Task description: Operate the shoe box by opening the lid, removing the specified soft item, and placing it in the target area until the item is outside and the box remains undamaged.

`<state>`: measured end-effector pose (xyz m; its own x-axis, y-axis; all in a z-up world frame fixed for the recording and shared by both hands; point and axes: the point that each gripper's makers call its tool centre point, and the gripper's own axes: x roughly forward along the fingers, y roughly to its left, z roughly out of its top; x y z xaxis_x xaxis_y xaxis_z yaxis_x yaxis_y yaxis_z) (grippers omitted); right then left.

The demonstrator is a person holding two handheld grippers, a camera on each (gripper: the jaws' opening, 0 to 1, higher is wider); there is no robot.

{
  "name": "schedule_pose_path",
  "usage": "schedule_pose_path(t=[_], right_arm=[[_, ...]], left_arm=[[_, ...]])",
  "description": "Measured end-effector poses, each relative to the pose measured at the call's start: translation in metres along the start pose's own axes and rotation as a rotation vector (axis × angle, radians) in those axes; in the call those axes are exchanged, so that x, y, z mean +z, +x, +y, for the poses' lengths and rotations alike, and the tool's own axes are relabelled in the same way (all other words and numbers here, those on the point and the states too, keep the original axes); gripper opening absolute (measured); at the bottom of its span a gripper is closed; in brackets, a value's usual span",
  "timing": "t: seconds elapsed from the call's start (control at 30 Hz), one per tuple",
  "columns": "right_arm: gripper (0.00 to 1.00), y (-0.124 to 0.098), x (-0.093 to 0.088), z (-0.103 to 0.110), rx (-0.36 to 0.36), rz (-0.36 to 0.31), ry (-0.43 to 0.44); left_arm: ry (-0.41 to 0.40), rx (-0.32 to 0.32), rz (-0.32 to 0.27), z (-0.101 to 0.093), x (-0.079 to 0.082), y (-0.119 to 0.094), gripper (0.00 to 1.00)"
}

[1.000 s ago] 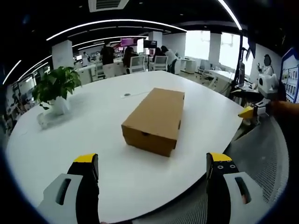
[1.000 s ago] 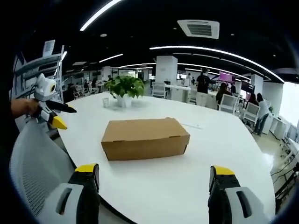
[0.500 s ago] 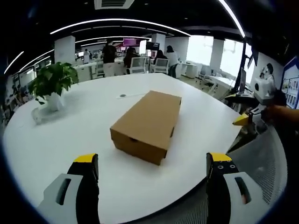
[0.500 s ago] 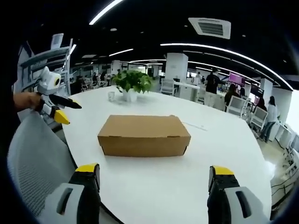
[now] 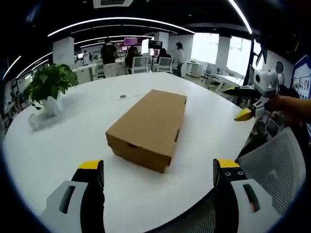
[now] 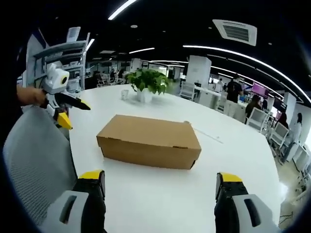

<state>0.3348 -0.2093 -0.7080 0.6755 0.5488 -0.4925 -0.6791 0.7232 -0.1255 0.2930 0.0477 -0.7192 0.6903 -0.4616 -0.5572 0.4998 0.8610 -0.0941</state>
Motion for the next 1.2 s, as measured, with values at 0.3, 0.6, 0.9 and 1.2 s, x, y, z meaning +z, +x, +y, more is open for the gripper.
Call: schedule_pose_path(t=[0.3, 0.6, 0.9, 1.2], right_arm=[[0.93, 0.025, 0.001, -0.019, 0.051, 0.033, -0.038], [0.89, 0.052, 0.007, -0.036, 0.105, 0.039, -0.093], [0.87, 0.079, 0.01, -0.04, 0.17, 0.068, -0.146], [0.86, 0.099, 0.004, -0.053, 0.203, 0.115, -0.173]], left_arm=[[-0.032, 0.027, -0.002, 0.005, 0.002, 0.013, 0.92], [-0.068, 0.044, -0.022, 0.009, 0.008, 0.024, 0.88], [-0.127, 0.078, -0.039, 0.012, 0.012, 0.039, 0.87], [-0.126, 0.101, 0.016, 0.01, -0.005, 0.061, 0.87]])
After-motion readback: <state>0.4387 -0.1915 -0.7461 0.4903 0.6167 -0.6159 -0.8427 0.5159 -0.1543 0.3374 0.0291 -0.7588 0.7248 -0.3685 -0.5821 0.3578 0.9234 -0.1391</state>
